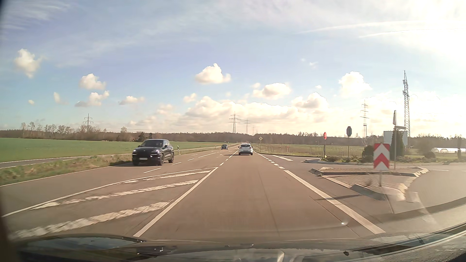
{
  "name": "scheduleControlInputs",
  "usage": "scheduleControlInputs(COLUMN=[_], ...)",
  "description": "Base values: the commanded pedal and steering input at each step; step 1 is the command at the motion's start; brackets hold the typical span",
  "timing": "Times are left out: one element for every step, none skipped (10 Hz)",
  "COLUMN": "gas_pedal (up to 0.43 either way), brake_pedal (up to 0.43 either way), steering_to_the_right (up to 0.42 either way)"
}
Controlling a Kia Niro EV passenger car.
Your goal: Follow the waypoints while adhering to traffic rules and regulations
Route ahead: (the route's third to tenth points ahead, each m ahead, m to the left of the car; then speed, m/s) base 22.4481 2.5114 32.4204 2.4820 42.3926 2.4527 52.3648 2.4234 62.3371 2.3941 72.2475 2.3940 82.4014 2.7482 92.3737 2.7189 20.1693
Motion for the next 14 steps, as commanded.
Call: scheduleControlInputs(gas_pedal=[0.189,0.189,0.189,0.189,0.189,0.189,0.189,0.189,0.189,0.189,0.189,0.189,0.189,0.189], brake_pedal=[0.000,0.000,0.000,0.000,0.000,0.000,0.000,0.000,0.000,0.000,0.000,0.000,0.000,0.000], steering_to_the_right=[-0.001,-0.001,-0.001,-0.001,-0.001,-0.001,-0.001,-0.001,-0.001,-0.001,-0.001,-0.001,-0.001,-0.001])
